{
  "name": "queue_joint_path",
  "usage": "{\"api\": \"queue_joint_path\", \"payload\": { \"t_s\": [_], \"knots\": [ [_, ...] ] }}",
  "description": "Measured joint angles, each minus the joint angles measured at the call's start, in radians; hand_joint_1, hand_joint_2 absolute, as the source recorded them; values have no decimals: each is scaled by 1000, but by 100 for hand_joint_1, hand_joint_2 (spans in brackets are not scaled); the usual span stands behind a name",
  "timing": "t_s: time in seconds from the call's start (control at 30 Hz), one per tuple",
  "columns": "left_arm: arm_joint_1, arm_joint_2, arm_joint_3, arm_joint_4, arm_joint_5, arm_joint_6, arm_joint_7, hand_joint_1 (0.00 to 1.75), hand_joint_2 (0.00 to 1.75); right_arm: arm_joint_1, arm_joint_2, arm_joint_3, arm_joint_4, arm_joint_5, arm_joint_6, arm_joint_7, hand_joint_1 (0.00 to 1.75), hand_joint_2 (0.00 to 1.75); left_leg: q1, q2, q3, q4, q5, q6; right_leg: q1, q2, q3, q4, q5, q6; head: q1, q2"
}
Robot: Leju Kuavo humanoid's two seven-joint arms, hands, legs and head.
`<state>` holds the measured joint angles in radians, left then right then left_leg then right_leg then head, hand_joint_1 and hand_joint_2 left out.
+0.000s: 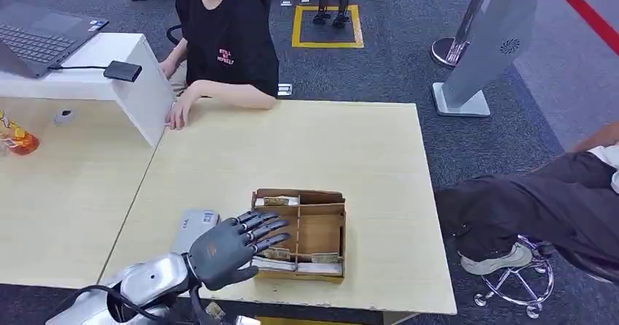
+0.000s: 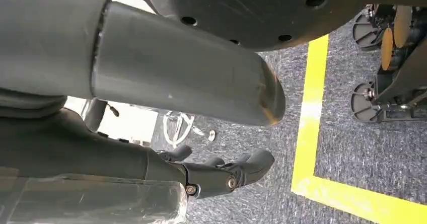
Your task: Pass the card to the sensor for recognition and then transmit it.
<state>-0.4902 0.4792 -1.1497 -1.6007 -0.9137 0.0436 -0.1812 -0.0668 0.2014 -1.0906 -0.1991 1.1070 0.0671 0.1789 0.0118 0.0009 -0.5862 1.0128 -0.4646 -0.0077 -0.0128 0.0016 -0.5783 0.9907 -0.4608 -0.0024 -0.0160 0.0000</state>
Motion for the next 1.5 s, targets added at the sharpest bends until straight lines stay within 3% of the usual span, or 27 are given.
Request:
{"api": "queue_joint_path", "payload": {
  "t_s": [0.83, 1.27, 1.5],
  "knots": [
    [-176, -29, -123, -10, 79, -171, 17, 26, 175, -3, 0, 0, 0, 11, 9, -4, 0, 0, 0, 0, 0, 0, 0, 0, 0, 0, 0, 0, 0, 0, 0, 0],
    [-194, -29, -174, -7, 87, -179, 42, 23, 175, -3, -1, 0, 0, 13, 9, 2, 0, 0, 0, 0, 0, 0, 0, 0, 0, 0, 0, 0, 0, 0, 0, 0],
    [-164, -34, -185, 11, 45, -125, 91, 24, 175, -3, -1, 0, 0, 11, 8, 6, 0, 0, 0, 0, 0, 0, 0, 0, 0, 0, 0, 0, 0, 0, 0, 0]
  ]
}}
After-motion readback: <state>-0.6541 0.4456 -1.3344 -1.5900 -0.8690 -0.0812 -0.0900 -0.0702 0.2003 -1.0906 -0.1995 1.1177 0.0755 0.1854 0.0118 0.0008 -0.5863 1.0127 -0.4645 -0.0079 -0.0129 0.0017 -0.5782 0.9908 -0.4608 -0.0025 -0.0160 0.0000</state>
